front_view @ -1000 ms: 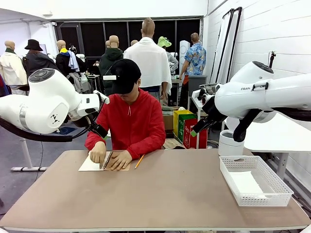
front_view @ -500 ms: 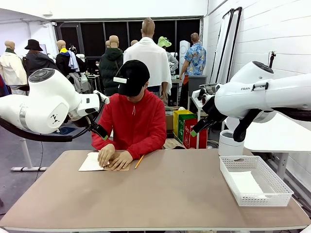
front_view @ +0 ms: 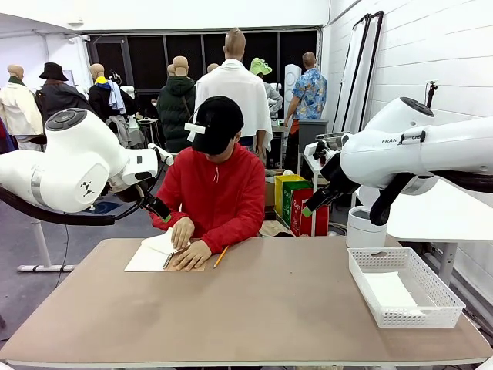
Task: Sort the paper based on its condition.
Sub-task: If a person hands you a paper, place it in the Organizing basket , and if it's crumpled, put it in the Trash can.
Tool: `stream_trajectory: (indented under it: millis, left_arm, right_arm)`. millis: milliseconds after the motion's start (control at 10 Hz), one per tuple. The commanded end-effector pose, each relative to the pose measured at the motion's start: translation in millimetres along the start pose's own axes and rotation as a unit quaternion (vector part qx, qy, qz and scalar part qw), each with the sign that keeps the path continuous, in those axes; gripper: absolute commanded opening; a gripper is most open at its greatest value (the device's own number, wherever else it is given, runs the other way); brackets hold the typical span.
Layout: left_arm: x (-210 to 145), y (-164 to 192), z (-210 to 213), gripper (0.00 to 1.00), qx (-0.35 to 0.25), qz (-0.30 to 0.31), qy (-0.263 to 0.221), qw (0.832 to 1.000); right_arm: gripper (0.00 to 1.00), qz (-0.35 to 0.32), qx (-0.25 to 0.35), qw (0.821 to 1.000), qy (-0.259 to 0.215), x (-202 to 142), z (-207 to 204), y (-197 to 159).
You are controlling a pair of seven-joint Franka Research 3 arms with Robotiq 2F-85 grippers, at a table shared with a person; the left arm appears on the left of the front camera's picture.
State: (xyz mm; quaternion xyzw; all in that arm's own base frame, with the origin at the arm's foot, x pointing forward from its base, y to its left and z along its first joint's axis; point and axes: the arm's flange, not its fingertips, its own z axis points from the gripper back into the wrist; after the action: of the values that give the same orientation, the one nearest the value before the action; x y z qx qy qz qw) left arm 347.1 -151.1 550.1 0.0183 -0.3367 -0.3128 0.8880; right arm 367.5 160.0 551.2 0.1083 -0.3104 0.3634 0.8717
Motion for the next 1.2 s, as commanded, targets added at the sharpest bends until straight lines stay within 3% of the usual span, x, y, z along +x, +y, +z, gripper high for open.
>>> stream_trajectory:
  millis: [0, 1100]
  left_arm:
    - [-0.1, -0.2, 0.0, 1.00, 0.000, 0.000, 0.000, 1.000]
    - [-0.1, -0.2, 0.0, 1.00, 0.000, 0.000, 0.000, 1.000]
  right_arm:
    - [1.00, -0.001, -0.001, 1.000, -0.001, -0.3, -0.1, -0.5]
    - [1.00, -0.001, -0.001, 1.000, -0.001, -0.3, -0.1, -0.5]
